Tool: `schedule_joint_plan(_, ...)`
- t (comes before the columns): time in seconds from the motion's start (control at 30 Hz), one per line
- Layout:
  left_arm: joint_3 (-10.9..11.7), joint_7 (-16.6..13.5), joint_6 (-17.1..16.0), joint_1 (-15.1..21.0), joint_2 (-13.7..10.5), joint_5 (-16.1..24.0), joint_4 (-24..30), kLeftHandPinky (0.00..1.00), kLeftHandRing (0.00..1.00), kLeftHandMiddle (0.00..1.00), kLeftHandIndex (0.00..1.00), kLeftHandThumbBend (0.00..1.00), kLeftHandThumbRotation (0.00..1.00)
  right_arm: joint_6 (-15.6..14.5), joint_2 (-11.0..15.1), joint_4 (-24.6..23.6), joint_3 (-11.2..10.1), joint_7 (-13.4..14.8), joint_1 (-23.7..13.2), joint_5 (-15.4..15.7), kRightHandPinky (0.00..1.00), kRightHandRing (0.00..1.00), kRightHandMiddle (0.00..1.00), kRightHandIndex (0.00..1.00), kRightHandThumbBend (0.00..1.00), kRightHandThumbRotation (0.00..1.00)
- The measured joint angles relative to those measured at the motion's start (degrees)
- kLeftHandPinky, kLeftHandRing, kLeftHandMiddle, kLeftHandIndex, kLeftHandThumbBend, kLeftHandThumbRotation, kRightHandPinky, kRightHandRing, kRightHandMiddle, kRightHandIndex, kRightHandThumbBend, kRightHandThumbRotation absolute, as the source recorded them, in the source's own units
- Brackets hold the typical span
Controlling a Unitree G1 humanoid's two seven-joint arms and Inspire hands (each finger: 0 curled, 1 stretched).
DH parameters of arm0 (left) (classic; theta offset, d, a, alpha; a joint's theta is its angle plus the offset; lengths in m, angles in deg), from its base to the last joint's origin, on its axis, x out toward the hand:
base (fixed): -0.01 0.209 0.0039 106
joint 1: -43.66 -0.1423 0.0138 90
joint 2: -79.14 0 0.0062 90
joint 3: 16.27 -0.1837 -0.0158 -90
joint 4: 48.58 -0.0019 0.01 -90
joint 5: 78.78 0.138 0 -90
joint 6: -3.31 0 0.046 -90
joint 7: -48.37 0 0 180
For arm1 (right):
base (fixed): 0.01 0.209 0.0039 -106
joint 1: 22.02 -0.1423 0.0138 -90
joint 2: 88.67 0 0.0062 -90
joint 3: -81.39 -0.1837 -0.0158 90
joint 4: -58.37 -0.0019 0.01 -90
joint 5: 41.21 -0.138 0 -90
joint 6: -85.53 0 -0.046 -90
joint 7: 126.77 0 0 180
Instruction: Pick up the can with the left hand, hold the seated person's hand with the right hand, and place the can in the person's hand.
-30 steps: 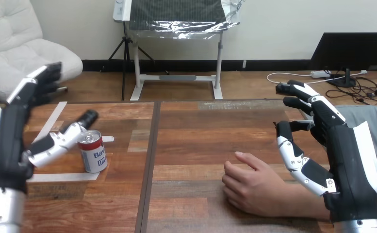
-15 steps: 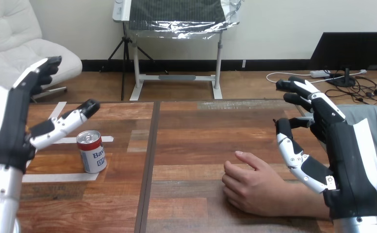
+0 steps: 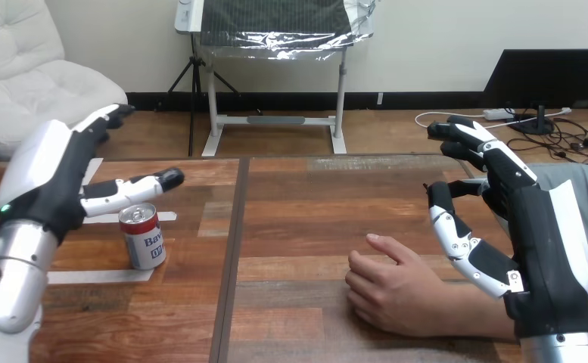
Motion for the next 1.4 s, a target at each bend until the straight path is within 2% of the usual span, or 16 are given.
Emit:
schedule_joint_plan(0.3,-4.00,2.19,0.07,4.91,-1.47,3.37,-6.83,0.74,0.83,0.85,0.86,0.95,0.68,-0.08,0.89,0.00,-0.26,-0.32,0.04,0.08,0.60,0.83,0.89,0.76,0.26,0.00)
schedule_joint_plan(0.7,-8.94,2.22,-0.02,11.13,-1.55,7.23,-15.77,0.75,0.82,0.84,0.86,0.93,0.72,-0.34,1.56,-0.01,-1.20,-0.33,0.00,0.09,0.61,0.84,0.89,0.74,0.26,0.00)
schedule_joint_plan(0.93,-11.50,-0.22,-1.43,14.15,-1.55,9.74,-20.65,0.76,0.81,0.84,0.85,0.90,0.74,-1.40,1.71,-0.20,-1.71,-0.40,0.00,0.18,0.62,0.85,0.89,0.74,0.27,0.00)
schedule_joint_plan(0.97,-13.11,-2.51,-2.97,16.43,-1.59,10.81,-24.20,0.77,0.81,0.84,0.85,0.89,0.74,-2.00,1.83,-0.51,-2.10,-0.67,-0.01,0.21,0.62,0.85,0.89,0.73,0.27,0.00)
schedule_joint_plan(1.4,-17.09,-7.39,-3.72,21.86,-1.77,14.97,-31.63,0.78,0.81,0.84,0.86,0.86,0.84,-3.36,2.92,-2.39,-2.30,-1.25,-0.16,1.86,0.63,0.86,0.88,0.71,0.30,0.00)
